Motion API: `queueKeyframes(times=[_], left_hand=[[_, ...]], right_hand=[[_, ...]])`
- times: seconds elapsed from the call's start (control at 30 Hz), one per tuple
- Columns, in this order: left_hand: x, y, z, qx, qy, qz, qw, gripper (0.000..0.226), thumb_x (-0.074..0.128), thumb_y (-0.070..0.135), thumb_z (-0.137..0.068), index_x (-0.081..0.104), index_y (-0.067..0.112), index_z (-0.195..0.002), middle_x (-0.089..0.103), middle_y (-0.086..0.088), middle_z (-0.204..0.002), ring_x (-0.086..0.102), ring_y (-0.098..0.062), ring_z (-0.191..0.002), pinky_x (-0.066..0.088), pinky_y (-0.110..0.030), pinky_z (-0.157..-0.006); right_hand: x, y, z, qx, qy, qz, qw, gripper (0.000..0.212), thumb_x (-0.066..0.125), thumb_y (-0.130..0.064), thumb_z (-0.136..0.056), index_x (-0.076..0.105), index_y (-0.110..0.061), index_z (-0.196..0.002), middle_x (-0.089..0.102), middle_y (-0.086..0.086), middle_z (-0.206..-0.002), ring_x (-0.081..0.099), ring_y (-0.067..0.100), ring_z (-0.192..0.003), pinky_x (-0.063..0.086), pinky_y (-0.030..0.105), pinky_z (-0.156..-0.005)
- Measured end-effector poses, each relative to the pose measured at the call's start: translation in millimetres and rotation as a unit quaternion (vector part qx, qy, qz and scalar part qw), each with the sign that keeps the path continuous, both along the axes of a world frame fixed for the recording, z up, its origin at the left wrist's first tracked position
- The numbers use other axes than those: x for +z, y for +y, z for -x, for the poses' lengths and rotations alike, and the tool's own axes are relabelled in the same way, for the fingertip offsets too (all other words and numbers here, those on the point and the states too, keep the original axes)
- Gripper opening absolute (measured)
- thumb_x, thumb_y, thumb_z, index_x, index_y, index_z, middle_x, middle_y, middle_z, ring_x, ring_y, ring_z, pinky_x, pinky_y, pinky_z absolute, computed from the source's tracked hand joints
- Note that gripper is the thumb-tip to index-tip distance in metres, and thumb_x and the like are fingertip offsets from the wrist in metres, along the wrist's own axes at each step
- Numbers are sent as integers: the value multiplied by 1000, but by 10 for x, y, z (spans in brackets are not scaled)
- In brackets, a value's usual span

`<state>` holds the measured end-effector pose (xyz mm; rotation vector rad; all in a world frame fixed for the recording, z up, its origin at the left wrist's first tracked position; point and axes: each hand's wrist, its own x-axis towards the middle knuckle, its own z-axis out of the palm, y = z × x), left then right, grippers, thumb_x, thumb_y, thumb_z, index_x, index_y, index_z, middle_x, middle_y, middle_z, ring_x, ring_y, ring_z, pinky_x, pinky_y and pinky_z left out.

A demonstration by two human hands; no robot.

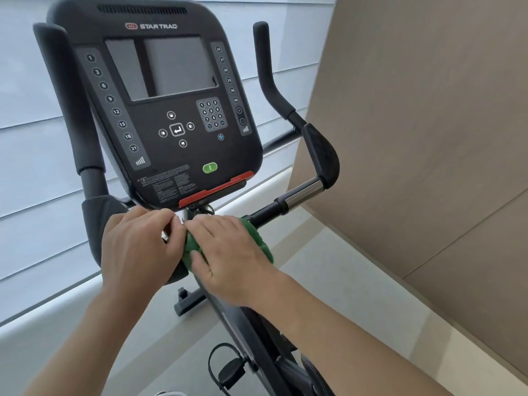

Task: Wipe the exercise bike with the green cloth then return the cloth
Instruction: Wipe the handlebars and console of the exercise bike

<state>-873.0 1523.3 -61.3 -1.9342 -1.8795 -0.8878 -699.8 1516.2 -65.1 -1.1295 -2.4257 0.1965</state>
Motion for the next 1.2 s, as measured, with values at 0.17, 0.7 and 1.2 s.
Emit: queueKeyframes(times=[0.17, 0.7, 1.2], left_hand=[[-22, -15, 19, -2, 1, -1, 1000, 37, 49, 29, -97, 55, 21, -62, 48, 9, -56, 44, -19, -64, 38, -39, -71], [-109, 52, 67, -12, -16, -18, 1000, 34, 50, 30, -95, 56, 23, -62, 50, 11, -54, 47, -19, -62, 37, -35, -75], [-105, 76, -6, 14, 24, 1, 1000, 33, 50, 29, -92, 52, 22, -59, 50, 9, -54, 45, -20, -62, 39, -39, -77]], right_hand=[[-8, 199, -434, 67, -41, 6, 997, 61, 69, -36, -96, 46, -20, -150, 49, -2, -152, 44, 19, -141, 26, 38, -125], [639, 1426, -1315, -32, -246, 232, 941, 60, 91, -38, -55, 65, -43, -109, 68, -18, -98, 65, 4, -89, 61, 31, -71], [312, 1175, -908, 25, -281, 80, 956, 40, 85, -25, -70, 59, -24, -100, 59, -8, -93, 57, 18, -84, 48, 33, -72]])
